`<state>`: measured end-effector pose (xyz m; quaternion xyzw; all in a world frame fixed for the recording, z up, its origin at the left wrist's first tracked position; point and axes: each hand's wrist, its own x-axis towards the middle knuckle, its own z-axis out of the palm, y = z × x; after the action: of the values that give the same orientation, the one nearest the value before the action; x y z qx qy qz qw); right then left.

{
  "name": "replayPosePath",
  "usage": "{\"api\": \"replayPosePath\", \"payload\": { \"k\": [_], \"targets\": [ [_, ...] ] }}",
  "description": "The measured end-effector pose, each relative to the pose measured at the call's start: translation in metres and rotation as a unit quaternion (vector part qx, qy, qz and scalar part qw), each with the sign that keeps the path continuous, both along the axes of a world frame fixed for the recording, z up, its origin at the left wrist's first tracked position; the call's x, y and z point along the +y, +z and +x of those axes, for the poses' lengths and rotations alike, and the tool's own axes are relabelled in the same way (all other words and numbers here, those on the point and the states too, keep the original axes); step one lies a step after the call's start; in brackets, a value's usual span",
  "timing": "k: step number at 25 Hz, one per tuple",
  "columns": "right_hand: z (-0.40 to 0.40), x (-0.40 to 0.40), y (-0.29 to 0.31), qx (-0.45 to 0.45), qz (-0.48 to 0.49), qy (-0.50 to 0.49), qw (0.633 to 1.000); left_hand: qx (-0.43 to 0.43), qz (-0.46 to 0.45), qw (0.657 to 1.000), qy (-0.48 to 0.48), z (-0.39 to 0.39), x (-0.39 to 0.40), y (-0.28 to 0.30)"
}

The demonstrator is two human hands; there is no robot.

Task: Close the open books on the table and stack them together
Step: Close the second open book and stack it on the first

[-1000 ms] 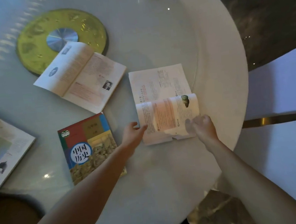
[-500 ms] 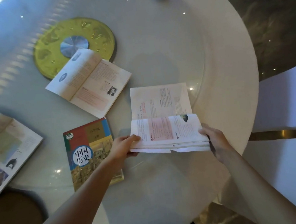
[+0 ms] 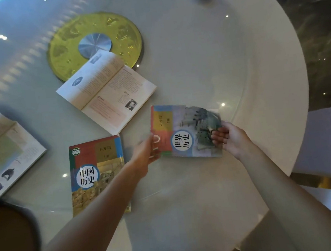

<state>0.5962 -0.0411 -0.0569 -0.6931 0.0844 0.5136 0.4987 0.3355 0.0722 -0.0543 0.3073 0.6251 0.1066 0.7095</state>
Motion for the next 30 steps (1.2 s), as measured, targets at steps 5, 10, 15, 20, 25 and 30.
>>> {"api": "replayPosePath", "payload": {
  "k": [5, 10, 15, 20, 25, 30],
  "targets": [
    [0.007, 0.037, -0.02, -0.263, -0.075, 0.212, 0.938, 0.054, -0.066, 0.996, -0.023, 0.015, -0.038, -0.025],
    [0.011, 0.068, -0.037, -0.478, -0.138, 0.523, 0.692, 0.016, -0.085, 0.996, -0.001, 0.029, -0.05, -0.038],
    [0.016, 0.05, -0.032, -0.527, -0.199, 0.525, 0.638, 0.04, -0.038, 0.997, 0.053, 0.028, -0.039, -0.045],
    [-0.029, -0.01, -0.034, -0.457, -0.191, 0.442, 0.748, 0.136, 0.051, 0.989, 0.026, 0.023, -0.023, -0.049],
    [-0.064, -0.042, -0.033, -0.241, -0.159, 0.296, 0.911, 0.139, 0.098, 0.984, -0.052, 0.005, -0.026, -0.043],
    [-0.087, -0.042, -0.016, -0.195, -0.098, 0.27, 0.938, 0.071, 0.143, 0.985, -0.057, -0.021, -0.028, -0.026]
  ]
}}
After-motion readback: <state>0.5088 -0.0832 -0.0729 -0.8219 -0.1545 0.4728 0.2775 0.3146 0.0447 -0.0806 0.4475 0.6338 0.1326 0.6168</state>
